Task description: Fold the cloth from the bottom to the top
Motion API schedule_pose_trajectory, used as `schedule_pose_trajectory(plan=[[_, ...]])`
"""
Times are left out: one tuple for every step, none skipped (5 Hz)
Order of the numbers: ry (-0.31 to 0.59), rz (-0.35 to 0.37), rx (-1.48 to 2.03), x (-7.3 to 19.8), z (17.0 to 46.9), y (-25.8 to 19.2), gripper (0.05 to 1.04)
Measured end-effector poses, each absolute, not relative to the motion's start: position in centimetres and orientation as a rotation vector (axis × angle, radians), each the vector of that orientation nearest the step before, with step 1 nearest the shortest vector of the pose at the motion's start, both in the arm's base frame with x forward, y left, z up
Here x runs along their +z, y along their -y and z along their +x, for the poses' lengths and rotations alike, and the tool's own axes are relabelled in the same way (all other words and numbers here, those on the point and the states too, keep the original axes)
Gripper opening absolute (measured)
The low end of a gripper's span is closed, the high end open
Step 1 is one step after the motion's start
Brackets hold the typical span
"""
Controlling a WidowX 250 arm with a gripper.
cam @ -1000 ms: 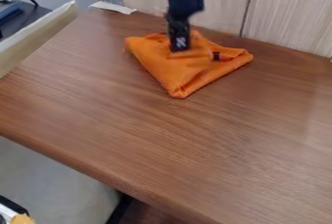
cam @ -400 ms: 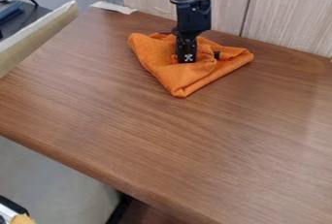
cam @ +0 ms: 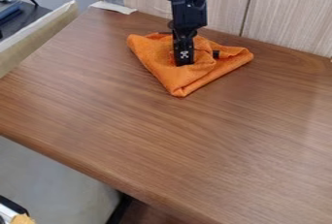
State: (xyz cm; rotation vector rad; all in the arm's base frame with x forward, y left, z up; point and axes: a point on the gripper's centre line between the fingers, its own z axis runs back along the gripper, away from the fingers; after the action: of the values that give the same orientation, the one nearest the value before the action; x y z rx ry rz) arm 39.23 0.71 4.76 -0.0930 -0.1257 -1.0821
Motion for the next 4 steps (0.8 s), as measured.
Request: schedule_pose_trajectory(plan=[[0.159,-0.086,-1.099,6.3,39.7,-0.6,0.994],[0.185,-0.089,-1.093,8.4,39.3,-1.2,1.002],[0.223,-0.075,-1.095,11.4,38.6,-2.1,1.001],[0.242,-0.053,-1.104,14.1,36.7,-3.7,1.001]])
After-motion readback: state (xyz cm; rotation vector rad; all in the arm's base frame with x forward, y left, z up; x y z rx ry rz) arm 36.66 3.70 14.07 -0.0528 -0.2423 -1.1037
